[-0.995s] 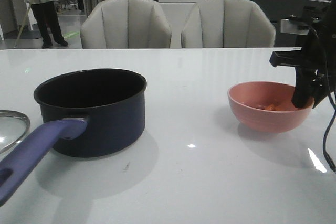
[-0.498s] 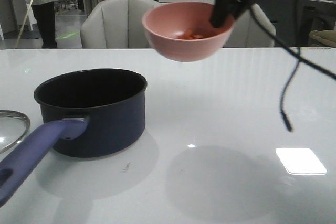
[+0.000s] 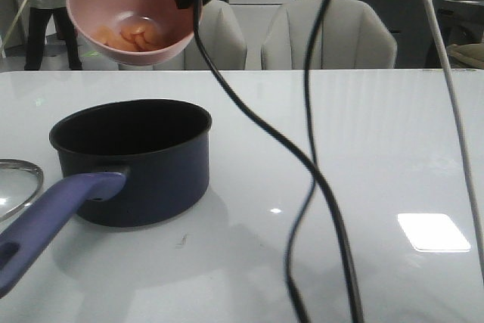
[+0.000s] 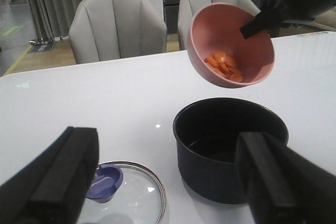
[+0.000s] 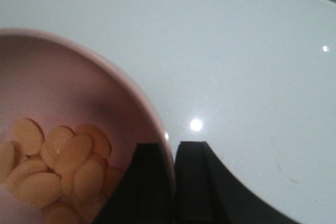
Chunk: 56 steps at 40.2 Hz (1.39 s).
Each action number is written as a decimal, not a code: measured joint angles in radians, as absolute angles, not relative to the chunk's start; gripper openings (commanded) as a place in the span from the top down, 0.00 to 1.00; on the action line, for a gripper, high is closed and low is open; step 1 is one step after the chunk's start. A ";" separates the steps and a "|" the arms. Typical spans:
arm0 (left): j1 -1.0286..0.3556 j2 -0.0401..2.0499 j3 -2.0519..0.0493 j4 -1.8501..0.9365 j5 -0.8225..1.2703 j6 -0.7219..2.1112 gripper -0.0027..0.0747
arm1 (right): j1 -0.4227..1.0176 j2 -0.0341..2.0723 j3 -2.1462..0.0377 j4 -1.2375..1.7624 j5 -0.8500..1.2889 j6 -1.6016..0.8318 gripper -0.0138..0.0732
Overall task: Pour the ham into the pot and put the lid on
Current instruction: 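Lift the pink bowl and carry it over the pot, then tilt the pink bowl to pour the ham slices into the pot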
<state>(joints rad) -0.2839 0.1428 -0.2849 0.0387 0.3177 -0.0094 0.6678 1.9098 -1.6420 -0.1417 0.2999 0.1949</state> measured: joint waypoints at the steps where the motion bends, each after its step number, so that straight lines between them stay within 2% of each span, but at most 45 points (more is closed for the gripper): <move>1: -0.284 0.143 -0.285 0.039 0.318 -0.009 0.24 | 0.668 1.910 -1.623 -0.146 0.273 0.198 0.68; 10: -0.284 0.143 -0.285 0.039 0.318 -0.009 0.24 | 0.668 1.910 -1.405 -0.154 -0.170 0.157 0.68; 26: -0.284 0.143 -0.285 0.039 0.318 -0.009 0.24 | 0.668 1.932 -1.241 -0.026 -0.785 -0.239 0.68; 41: -0.284 0.143 -0.285 0.039 0.318 -0.009 0.24 | 0.668 2.029 -1.239 -0.025 -1.105 -0.674 0.68; 47: -0.284 0.143 -0.285 0.039 0.318 -0.009 0.24 | 0.668 2.052 -1.239 -0.074 -1.118 -0.817 0.68; 56: -0.284 0.143 -0.285 0.039 0.318 -0.009 0.24 | 0.668 2.056 -1.239 -0.163 -1.124 -0.890 0.68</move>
<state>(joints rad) -0.2839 0.1428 -0.2849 0.0387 0.3177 -0.0094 0.6681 2.0563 -1.2386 -0.1633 -1.1238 -0.8897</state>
